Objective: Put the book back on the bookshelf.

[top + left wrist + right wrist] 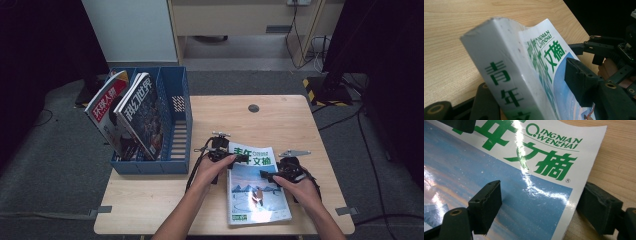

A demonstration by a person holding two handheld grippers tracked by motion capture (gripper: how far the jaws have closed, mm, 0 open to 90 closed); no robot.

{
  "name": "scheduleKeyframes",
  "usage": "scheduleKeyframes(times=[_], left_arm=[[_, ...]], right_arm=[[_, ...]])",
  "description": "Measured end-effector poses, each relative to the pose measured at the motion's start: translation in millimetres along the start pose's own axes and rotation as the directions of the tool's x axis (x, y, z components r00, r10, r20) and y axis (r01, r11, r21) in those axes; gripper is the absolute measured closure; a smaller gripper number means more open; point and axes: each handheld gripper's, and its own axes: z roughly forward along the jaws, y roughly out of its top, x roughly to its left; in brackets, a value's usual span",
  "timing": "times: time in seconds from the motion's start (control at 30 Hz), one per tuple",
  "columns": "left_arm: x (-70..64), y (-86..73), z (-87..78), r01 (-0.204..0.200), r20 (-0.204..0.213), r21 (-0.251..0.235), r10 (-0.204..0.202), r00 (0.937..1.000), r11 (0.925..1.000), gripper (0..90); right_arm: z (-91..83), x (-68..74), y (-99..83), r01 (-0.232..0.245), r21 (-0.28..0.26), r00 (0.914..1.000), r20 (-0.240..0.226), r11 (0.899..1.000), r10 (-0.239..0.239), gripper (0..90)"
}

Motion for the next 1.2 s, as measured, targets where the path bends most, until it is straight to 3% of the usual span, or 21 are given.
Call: scheduleKeyframes(times=[0.2, 0.3, 0.73, 1.1, 1.2], left_arm=[[-0.8, 3.0, 4.0, -0.003, 0.004, 0.008, 0.003, 1.0, 1.0, 44.7], [0.7, 3.1, 6.0, 0.019, 0.011, 0.006, -0.019, 0.9998, 0.9998, 45.1], [0.4, 3.3, 12.9, 0.038, -0.004, 0.005, -0.038, 0.9993, 0.9993, 46.5], [-1.9, 4.9, 8.9, 0.077, -0.022, -0.038, -0.078, 0.9967, 0.9963, 63.1], [-3.5, 6.6, 7.0, 0.081, -0.008, -0.052, -0.081, 0.9967, 0.9954, 68.4]], right_arm=[[-0.1, 0.7, 0.0, 0.004, 0.005, 1.0, 0.001, 1.0, -0.004, 21.0], [0.0, 0.9, 0.0, 0.005, 0.005, 1.0, 0.002, 1.0, -0.005, 21.0], [1.0, 2.6, 0.5, 0.006, 0.008, 1.0, -0.004, 1.0, -0.006, 20.9], [0.9, 1.1, 0.0, -0.007, 0.0, 1.0, -0.006, 1.0, 0.007, 19.5], [-0.2, -1.1, 0.1, -0.011, -0.004, 0.9998, -0.017, 1.0, 0.011, 19.2]])
